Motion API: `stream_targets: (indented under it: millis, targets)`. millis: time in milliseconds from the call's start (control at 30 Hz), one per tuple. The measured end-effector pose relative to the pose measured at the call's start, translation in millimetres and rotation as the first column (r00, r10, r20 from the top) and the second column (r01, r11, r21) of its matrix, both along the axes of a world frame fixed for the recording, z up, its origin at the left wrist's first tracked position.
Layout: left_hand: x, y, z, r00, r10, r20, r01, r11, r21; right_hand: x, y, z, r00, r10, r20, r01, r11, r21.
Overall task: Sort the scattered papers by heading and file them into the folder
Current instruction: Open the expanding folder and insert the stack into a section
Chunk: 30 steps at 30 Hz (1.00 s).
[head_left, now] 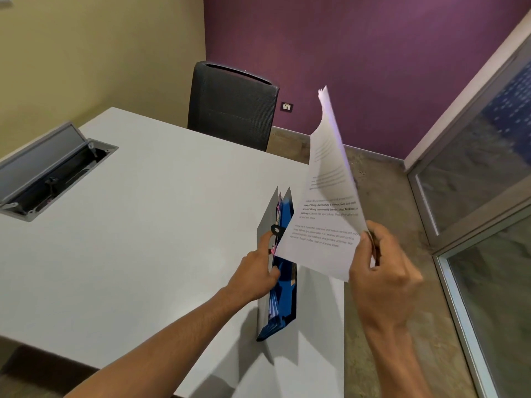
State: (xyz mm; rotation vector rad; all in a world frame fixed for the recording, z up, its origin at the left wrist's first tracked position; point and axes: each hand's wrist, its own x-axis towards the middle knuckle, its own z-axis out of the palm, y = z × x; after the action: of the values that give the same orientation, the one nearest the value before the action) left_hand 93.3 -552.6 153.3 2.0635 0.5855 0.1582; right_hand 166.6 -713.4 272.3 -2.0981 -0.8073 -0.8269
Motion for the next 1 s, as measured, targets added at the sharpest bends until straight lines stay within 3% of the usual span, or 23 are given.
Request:
stream_targets:
  millis: [200,400,600,1000]
  targets:
    - [-2.2,1.0,0.9,1.000,-0.001,0.017,0.001,1.000,0.002,-2.5,-6.5,-9.7,0.996,0.015,0.083,-0.006,0.994,-0.111]
    - [-0.9,-0.1,-3.0,0.999,0.051,0.008,-0.051,0.998,0.042,7.8,-16.6,3.6,0.996,-0.077,0.051,0.075,0.997,0.032]
    - [1.8,1.9,-8.2,1.000,0.003,0.004,-0.003,0.994,0.111,22.8,1.4,17.4,0.993,-0.028,0.116,0.019,0.997,0.079]
    - [3.5,0.8,-4.5,0.988,-0.156,0.006,0.149,0.954,0.262,79.1,65.2,21.8,0.996,0.086,0.020,-0.079,0.971,-0.227]
